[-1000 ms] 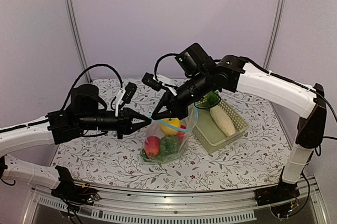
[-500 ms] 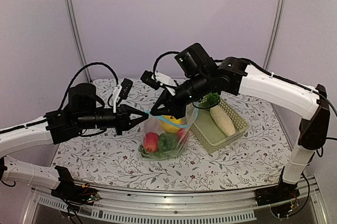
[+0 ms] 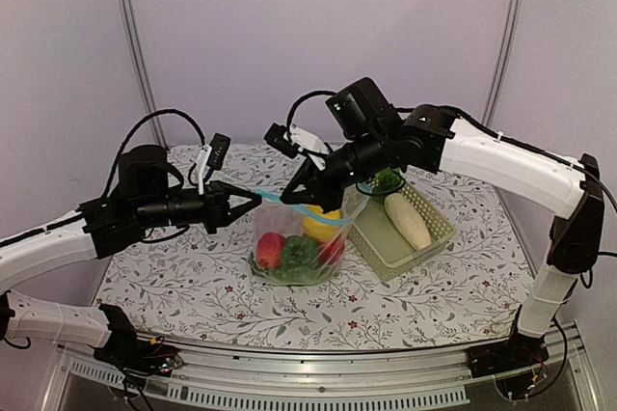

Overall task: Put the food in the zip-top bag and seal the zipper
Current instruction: Zip the zipper on the zipper food storage bag.

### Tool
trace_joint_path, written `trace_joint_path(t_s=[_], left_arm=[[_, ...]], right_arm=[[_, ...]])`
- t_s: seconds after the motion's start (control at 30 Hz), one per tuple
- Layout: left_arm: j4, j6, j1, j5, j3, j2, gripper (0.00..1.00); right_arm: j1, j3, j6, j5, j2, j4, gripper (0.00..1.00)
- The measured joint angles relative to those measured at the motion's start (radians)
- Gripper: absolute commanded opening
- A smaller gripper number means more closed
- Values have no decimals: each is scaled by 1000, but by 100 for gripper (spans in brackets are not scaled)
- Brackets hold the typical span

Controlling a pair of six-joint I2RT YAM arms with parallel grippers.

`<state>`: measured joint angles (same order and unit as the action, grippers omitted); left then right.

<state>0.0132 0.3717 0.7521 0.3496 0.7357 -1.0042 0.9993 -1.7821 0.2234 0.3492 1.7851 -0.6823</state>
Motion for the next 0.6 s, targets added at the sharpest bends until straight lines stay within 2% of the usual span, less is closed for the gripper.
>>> trace_joint_path(t_s=[0.6], left_arm=[[-5,30,-195,5,14,-23,0]], right_arm=[[-60,138,-90,-109,-96,8,0]])
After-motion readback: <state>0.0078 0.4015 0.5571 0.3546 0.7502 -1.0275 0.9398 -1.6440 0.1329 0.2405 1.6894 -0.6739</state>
